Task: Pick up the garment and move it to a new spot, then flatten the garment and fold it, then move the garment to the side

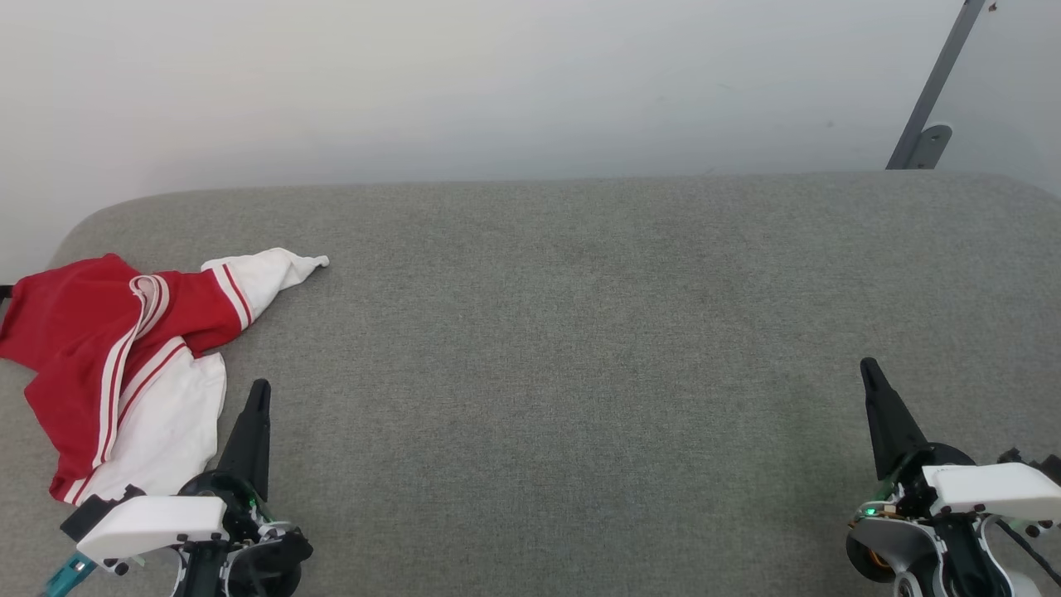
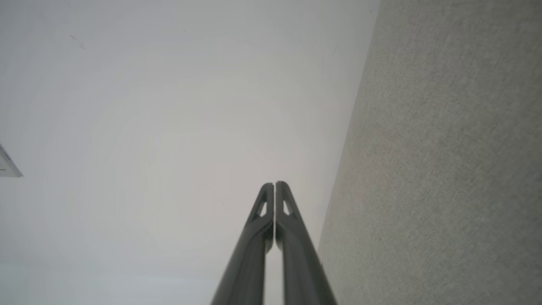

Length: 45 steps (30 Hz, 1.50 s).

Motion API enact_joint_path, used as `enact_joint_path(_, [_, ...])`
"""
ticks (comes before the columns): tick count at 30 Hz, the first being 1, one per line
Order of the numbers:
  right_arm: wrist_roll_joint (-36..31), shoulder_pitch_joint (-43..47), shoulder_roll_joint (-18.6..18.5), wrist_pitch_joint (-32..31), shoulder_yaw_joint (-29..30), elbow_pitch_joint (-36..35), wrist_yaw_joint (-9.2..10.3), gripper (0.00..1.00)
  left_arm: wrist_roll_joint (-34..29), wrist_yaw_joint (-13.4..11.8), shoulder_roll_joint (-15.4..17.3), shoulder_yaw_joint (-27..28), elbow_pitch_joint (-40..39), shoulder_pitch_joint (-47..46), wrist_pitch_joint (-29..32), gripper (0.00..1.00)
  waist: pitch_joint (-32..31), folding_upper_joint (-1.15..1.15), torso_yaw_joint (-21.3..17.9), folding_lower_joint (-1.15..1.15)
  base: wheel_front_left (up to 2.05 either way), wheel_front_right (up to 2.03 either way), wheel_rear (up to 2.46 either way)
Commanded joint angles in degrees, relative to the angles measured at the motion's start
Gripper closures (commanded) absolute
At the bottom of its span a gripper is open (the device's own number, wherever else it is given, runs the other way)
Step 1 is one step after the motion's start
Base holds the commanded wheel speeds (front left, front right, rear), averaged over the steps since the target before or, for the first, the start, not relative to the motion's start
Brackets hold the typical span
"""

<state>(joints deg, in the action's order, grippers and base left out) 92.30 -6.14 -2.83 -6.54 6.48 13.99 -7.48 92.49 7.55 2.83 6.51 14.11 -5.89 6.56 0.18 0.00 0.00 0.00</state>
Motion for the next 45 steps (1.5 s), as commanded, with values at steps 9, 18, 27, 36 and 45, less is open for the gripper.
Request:
enact_joint_path(9, [0.2,-0.2,0.1,-0.1,0.0,0.1,-0.02,0.0,-0.2,-0.1,0.1,0.0,-0.1,-0.7,0.1,0.0,0.0,0.0,0.0,0.0,0.0,0.0,0.0])
enact_joint_path(18, [-0.5,0.1,-0.1,0.5,-0.1,2.4,0.01,0.0,-1.3,0.0,0.1,-0.2,1.8,0.8,-1.3,0.0,0.0,0.0,0.0,0.0,0.0,0.0,0.0])
enact_joint_path(27, [-5.3,-2.2,-2.5,3.0,-2.5,3.2,0.0,0.0,-7.5,-0.1,2.2,-1.2,2.6,-0.5,-4.0,0.0,0.1,0.0,0.1,0.0,0.0,0.0,0.0])
enact_joint_path(36, [-13.2,-4.5,-5.6,6.2,-6.5,4.6,-0.01,0.0,-20.2,-0.6,2.5,-0.5,1.9,-1.0,-6.3,0.0,0.2,0.0,0.2,0.0,0.0,0.0,0.0])
enact_joint_path(45, [-24.0,-6.2,-7.5,8.1,-7.7,5.4,-0.02,0.0,-32.0,-1.3,2.9,-1.2,1.5,-0.8,-8.2,0.0,0.3,0.0,0.2,0.0,0.0,0.0,0.0])
